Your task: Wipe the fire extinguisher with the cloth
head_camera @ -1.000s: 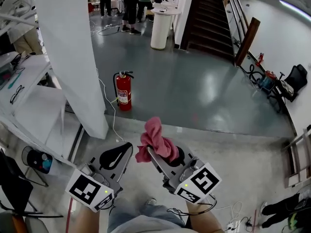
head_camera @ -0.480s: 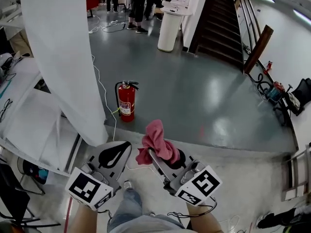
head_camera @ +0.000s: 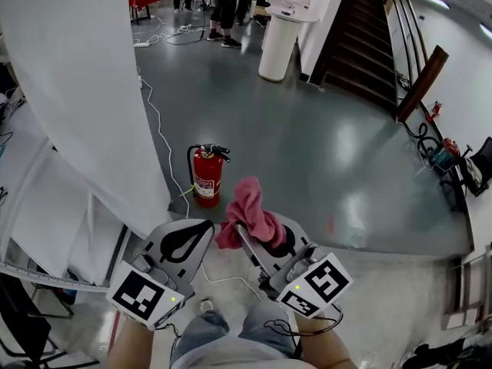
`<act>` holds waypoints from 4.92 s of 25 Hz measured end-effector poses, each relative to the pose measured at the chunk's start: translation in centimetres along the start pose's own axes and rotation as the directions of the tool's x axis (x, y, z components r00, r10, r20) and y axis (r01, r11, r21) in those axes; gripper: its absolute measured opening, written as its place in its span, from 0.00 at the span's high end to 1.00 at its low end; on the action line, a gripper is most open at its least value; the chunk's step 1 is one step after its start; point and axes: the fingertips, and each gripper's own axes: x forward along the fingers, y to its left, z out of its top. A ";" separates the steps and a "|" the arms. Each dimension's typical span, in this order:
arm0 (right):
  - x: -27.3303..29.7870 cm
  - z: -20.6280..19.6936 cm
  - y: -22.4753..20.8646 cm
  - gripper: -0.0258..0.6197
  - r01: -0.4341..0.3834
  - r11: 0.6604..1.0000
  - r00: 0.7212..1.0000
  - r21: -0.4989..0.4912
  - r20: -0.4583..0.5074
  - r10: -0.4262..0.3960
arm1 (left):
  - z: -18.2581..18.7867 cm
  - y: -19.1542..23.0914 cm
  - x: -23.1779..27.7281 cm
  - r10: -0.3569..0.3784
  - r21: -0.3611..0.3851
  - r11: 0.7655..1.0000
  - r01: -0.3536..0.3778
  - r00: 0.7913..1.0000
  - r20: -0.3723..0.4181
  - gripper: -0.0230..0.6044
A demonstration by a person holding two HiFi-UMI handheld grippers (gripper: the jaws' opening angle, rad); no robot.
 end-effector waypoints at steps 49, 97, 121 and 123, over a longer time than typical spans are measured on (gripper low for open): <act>19.8 -43.5 -26.8 0.78 -0.266 0.819 0.958 -0.509 -0.049 0.281 | -43.6 12.7 21.8 0.348 0.010 0.937 -0.348 0.937 0.041 0.95; 22.6 -63.5 -26.8 0.81 -0.334 0.290 0.942 -0.897 -0.308 0.133 | -46.1 12.3 21.7 0.375 -0.020 0.927 -0.375 0.927 -0.002 0.95; 22.9 -45.5 -29.4 0.82 0.069 0.672 0.978 -0.737 0.183 0.100 | -44.6 12.0 22.3 0.428 0.046 0.902 -0.429 0.903 0.038 0.95; 23.0 -46.2 -29.5 0.82 0.088 0.673 0.977 -0.734 0.194 0.083 | -44.9 12.0 22.2 0.429 0.047 0.902 -0.430 0.903 0.032 0.95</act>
